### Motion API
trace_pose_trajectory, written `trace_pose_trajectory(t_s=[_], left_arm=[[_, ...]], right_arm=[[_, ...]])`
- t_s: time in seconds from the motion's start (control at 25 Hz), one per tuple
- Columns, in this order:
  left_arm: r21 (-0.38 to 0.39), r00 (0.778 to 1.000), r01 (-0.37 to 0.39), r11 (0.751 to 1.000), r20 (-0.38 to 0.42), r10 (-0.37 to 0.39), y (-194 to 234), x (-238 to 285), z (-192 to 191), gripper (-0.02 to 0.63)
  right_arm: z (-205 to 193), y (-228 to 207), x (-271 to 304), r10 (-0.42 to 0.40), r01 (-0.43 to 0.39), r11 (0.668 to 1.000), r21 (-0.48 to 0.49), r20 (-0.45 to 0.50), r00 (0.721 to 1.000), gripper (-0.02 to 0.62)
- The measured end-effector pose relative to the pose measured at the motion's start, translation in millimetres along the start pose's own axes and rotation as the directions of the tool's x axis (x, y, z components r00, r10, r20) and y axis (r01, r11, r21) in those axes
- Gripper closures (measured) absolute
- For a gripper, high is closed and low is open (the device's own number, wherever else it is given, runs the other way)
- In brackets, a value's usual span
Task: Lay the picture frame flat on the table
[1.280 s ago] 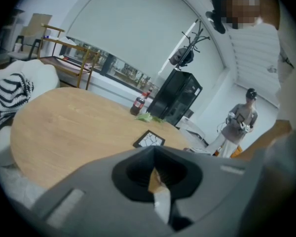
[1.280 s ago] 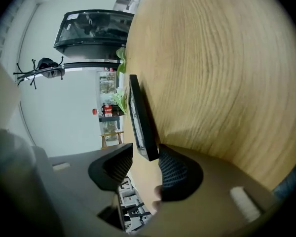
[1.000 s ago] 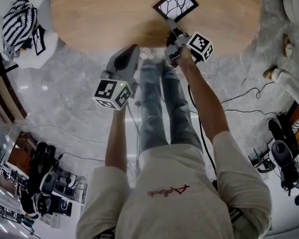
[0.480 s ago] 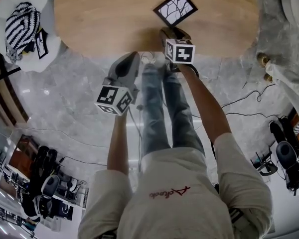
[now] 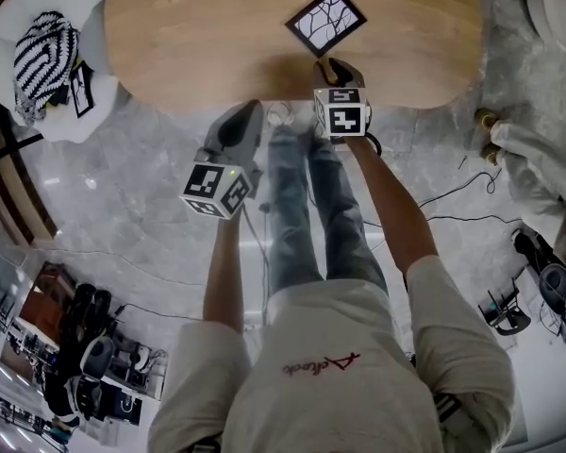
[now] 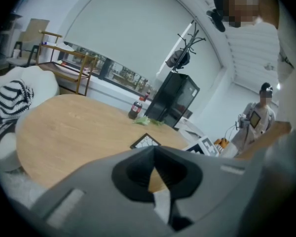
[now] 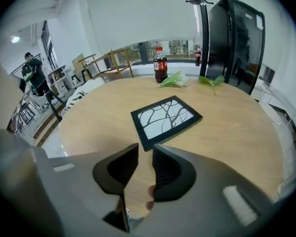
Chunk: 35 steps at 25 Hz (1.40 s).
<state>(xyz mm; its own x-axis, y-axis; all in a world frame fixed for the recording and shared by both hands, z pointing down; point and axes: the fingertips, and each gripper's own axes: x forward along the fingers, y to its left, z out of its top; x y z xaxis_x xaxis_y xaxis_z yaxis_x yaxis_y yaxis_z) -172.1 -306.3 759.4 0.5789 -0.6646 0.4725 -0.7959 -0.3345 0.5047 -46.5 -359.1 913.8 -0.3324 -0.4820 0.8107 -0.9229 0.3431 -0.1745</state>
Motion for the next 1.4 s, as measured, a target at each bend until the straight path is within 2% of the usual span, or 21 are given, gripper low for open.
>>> trace_pose_trajectory(t_s=[0.12, 0.64, 1.12, 1.4], left_arm=[[0.012, 1.0, 0.008, 1.0, 0.011, -0.008, -11, -3, 8, 0.607], [0.071, 0.998, 0.02, 0.997, 0.066, -0.024, -81, -32, 60, 0.607], [0.123, 0.993, 0.019, 0.992, 0.112, -0.033, -149, -80, 109, 0.607], [0.161, 0.986, 0.0, 0.987, 0.165, -0.027, -189, -108, 149, 0.607]], right_arm=[[15, -3, -23, -0.029, 0.031, 0.999, -0.035, 0.058, 0.998, 0.592], [78, 4, -149, 0.014, 0.002, 0.998, -0.065, 0.242, 0.97, 0.592], [135, 34, -290, 0.06, -0.017, 0.994, -0.106, 0.415, 0.908, 0.592], [171, 43, -372, 0.078, -0.027, 0.994, -0.107, 0.508, 0.858, 0.592]])
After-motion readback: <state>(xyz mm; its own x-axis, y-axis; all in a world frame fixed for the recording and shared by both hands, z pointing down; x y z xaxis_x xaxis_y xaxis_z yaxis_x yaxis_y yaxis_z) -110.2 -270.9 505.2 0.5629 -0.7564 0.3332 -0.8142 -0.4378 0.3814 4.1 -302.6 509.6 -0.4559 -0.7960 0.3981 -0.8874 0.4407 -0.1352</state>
